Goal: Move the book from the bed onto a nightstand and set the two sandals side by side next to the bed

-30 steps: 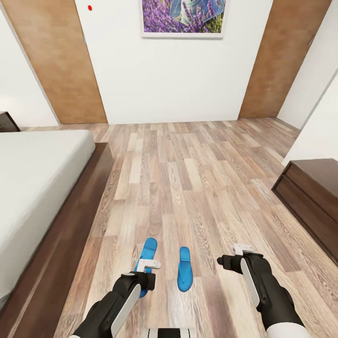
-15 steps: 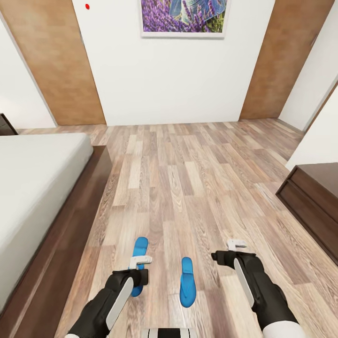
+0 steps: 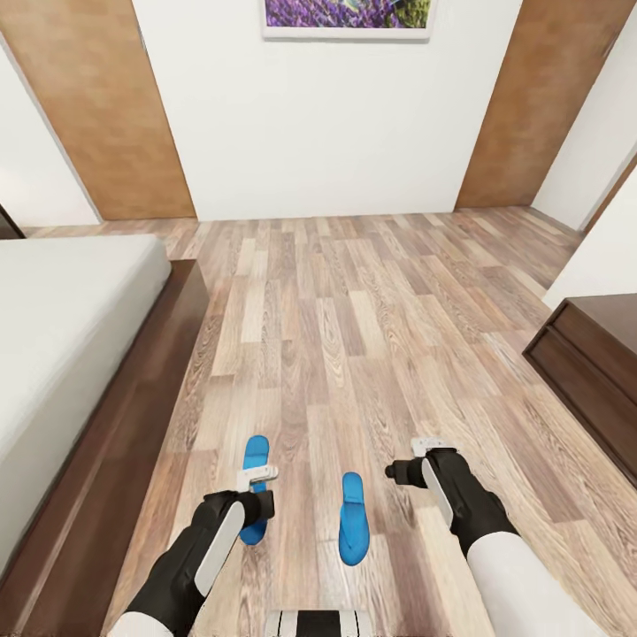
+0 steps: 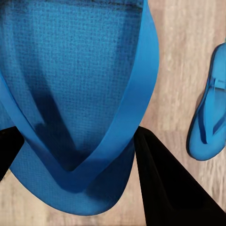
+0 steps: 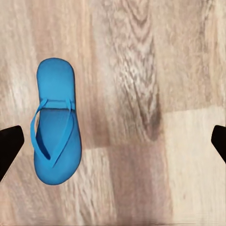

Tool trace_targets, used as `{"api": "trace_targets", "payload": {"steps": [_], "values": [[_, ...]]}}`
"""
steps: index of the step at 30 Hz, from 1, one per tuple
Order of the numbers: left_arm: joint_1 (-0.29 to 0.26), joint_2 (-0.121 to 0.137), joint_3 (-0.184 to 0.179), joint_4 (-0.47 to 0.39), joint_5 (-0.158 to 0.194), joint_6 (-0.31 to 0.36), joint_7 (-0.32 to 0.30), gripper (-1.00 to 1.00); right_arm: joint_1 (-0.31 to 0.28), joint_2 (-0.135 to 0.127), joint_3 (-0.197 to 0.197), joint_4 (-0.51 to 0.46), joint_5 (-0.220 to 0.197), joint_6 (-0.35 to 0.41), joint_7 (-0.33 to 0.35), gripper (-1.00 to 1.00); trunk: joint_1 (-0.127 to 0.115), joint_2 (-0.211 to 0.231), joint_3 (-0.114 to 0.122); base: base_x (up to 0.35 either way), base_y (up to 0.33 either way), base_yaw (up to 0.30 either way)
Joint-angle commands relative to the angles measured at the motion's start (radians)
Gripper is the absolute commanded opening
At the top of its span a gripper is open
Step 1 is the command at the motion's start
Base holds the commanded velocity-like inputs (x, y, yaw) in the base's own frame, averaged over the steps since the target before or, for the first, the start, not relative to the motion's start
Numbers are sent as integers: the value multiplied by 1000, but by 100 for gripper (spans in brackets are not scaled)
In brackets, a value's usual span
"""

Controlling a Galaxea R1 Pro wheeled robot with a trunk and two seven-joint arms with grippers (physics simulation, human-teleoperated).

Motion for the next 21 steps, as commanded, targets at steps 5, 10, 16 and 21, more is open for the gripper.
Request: {"api": "trace_targets", "payload": {"steps": [5, 10, 16, 21], "values": [[-98, -1, -3, -29, 14, 101, 56, -100, -80, 45, -5, 151, -4, -10, -2, 100, 2, -2, -20, 0, 0, 0], [-229, 4, -2, -44, 15, 204, 77, -100, -164, 86, -8, 309, -5, -78, -9, 100, 4, -3, -40, 0, 0, 0], [-278, 8, 4, -117, 20, 277, 83, -100, -202, 127, -10, 377, -7, -114, -18, 100, 7, -4, -63, 0, 0, 0], [-284, 9, 6, -131, 21, 286, 84, -100, -207, 133, -10, 384, -7, -119, -26, 100, 9, -5, -82, 0, 0, 0]]}}
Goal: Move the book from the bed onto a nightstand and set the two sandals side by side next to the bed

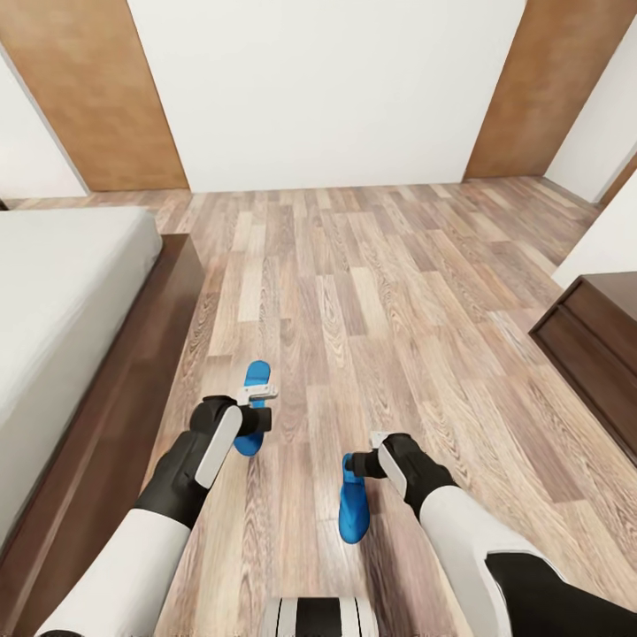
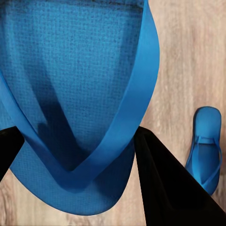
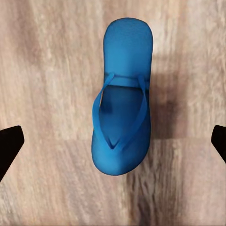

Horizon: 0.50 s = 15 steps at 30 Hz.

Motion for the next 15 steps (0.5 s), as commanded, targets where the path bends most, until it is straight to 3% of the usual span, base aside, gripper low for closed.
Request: {"api": "trace_targets", "payload": {"steps": [1, 15], "values": [[-2, 0, 0, -3, 9, 5, 8, -100, -1, 2, -5, 0, -1, 4, -4, 100, 0, -1, -5, 0, 0, 0], [0, -6, 1, -8, 7, 8, 9, -100, -3, 3, -5, 1, -23, 2, -88, 100, 6, -4, -59, 0, 0, 0]]}}
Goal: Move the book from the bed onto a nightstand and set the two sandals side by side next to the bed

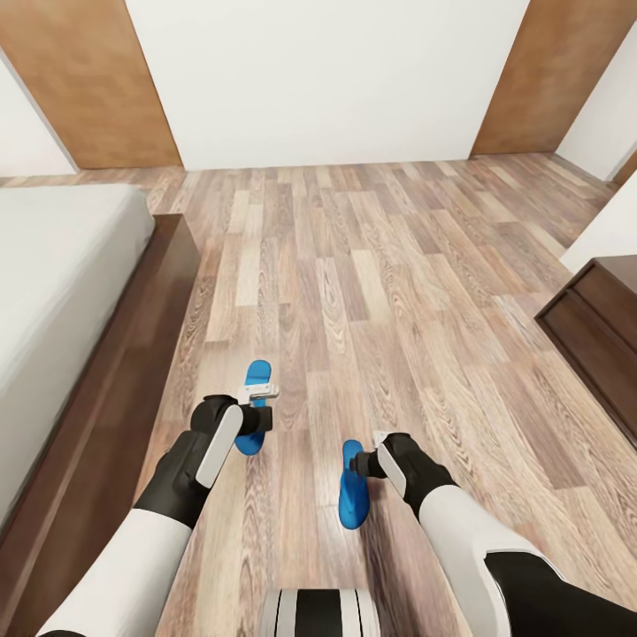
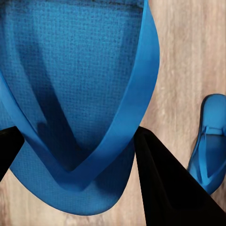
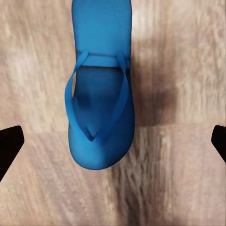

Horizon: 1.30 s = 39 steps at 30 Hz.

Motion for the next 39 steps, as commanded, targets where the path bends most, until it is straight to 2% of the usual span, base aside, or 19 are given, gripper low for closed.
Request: {"api": "trace_targets", "payload": {"steps": [1, 3, 13, 24, 32, 35, 39], "values": [[-1, 0, -1, -1, 8, 3, 8, -100, 0, 1, -5, -2, -5, 4, -7, 100, 0, -1, -5, 0, 0, 0], [-1, -1, -1, -1, 9, 3, 8, -100, 0, 1, -5, -2, -7, 4, -9, 100, 1, -1, -12, 0, 0, 0], [8, 5, -10, -2, 6, 2, 9, -100, 0, 1, -5, -2, -11, 4, -12, 100, 1, -1, -12, 0, 0, 0], [19, 9, -92, -2, -1, 0, 18, -100, 0, 1, -5, -2, -12, 4, -12, 100, 1, -1, -12, 0, 0, 0], [25, 12, -106, 0, 2, 3, 15, -100, 4, 1, -4, -2, -11, 1, -9, 100, 1, -1, -12, 34, 119, 0], [42, 28, -114, 2, 7, -14, 14, -100, -13, 1, -5, -5, -13, -16, -11, 100, 1, -1, -12, 0, 0, 0], [64, 28, -114, 2, 7, -38, 14, -100, -24, 1, -5, -5, -13, -39, -11, 100, 1, -1, -12, 0, 0, 0]]}}
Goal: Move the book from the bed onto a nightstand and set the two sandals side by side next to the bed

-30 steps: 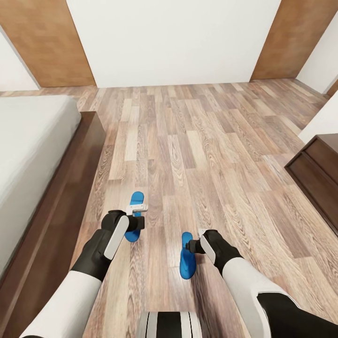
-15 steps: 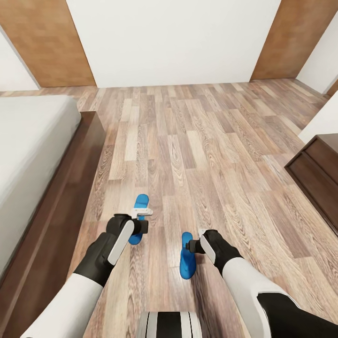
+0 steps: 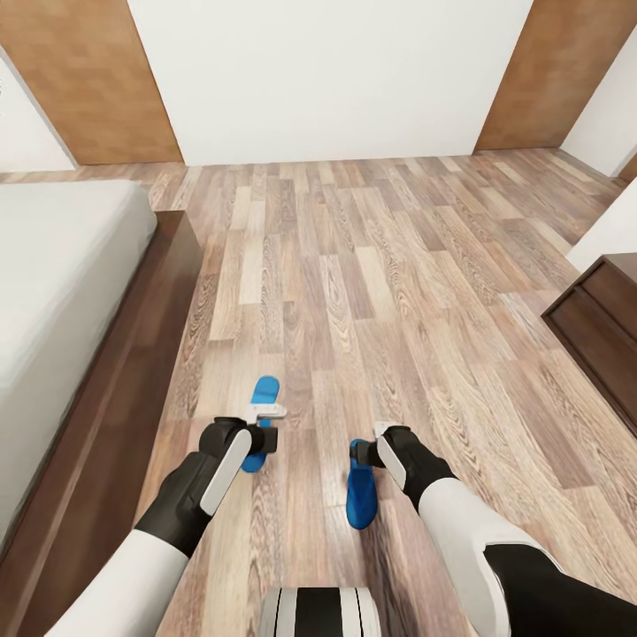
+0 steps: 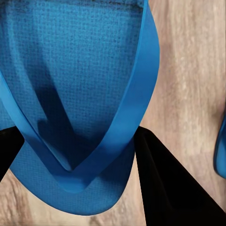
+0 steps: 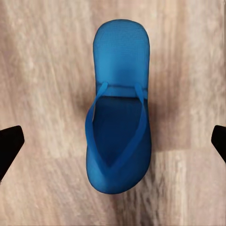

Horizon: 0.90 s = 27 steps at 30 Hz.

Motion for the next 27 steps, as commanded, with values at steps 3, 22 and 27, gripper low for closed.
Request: {"api": "trace_targets", "payload": {"steps": [3, 22, 27], "values": [[17, 0, -1, -1, 8, -14, 8, -100, 0, 1, -5, -2, -5, -13, -6, 100, 0, 0, -1, 0, 0, 0], [8, 12, 1, -5, 0, -2, 9, -100, 0, 1, -3, -13, -5, -95, -6, 100, 0, 0, -1, 0, 0, 0], [-10, 29, 2, -6, -3, 50, 10, -100, 0, 1, -2, -126, -4, 57, -8, 100, 0, 0, -1, 0, 90, 0]]}}
